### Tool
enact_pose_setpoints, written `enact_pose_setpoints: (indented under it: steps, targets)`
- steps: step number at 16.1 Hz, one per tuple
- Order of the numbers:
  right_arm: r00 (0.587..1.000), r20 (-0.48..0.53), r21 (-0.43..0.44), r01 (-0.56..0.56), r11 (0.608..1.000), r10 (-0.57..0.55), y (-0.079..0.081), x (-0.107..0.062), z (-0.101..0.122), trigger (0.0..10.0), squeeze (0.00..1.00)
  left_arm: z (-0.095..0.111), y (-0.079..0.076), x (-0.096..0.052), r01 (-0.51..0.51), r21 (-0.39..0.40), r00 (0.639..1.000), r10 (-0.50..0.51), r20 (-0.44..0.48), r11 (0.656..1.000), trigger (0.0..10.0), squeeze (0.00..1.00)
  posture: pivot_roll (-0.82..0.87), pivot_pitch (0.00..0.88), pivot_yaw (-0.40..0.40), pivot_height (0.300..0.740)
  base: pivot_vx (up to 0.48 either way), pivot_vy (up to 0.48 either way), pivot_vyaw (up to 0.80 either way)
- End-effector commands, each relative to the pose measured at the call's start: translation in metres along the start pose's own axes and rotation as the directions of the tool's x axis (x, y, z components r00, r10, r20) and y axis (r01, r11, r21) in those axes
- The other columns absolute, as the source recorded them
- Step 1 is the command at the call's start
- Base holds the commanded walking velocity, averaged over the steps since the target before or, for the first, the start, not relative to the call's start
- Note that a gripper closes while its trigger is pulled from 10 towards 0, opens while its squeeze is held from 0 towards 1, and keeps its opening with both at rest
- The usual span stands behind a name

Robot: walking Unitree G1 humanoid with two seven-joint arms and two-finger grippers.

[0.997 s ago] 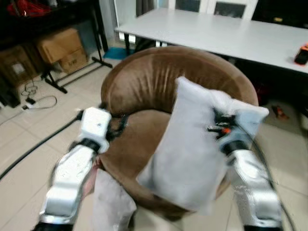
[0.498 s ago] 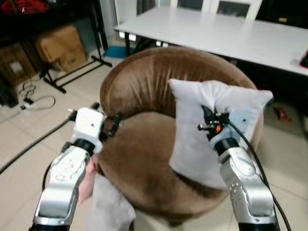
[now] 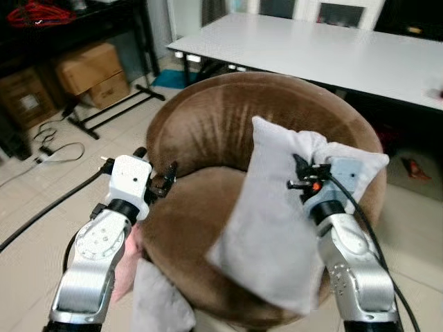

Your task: Move the pillow to the sofa from floor

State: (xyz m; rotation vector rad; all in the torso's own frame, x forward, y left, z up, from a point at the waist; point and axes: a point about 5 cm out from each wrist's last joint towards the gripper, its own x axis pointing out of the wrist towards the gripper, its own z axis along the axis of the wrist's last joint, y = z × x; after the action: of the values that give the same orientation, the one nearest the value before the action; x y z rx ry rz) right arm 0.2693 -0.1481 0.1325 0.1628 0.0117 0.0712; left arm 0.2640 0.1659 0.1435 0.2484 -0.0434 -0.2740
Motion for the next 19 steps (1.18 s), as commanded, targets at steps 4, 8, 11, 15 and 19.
enact_pose_setpoints:
  steps: [4,8,11,15,19]
  targets:
    - [0.999,0.045,-0.007,0.006,1.000,-0.005,0.000,0.000,0.012,10.0,0.00,-0.002,-0.004,-0.004,0.060,0.006,0.998,-0.060,-0.029,0.998,10.0,0.00,0.02,0.000,0.026,0.740,0.199,0.000,0.00]
    - [0.999,-0.009,-0.015,-0.044,0.999,0.043,0.008,0.001,0.007,10.0,0.00,-0.009,-0.010,-0.017,0.192,0.023,0.980,-0.190,-0.064,0.981,10.0,0.00,0.03,0.000,0.012,0.740,0.000,0.000,0.00]
    - [0.993,-0.091,-0.059,-0.084,0.995,0.079,0.022,0.007,-0.005,10.0,0.00,-0.010,-0.006,-0.027,0.233,0.026,0.969,-0.230,-0.091,0.972,10.0,0.00,0.05,0.000,0.004,0.740,0.000,0.000,0.00]
    - [0.988,-0.106,0.004,-0.114,0.993,0.114,0.038,0.024,0.000,10.0,0.00,-0.012,-0.007,-0.037,0.281,0.025,0.953,-0.276,-0.128,0.959,10.0,0.00,0.05,0.000,0.002,0.740,0.000,0.000,0.00]
    - [0.989,-0.148,0.137,0.016,0.990,0.005,0.053,0.062,0.003,10.0,0.00,-0.012,-0.009,-0.037,0.312,0.027,0.942,-0.305,-0.137,0.950,10.0,0.00,0.05,0.000,0.011,0.740,0.000,0.000,0.00]
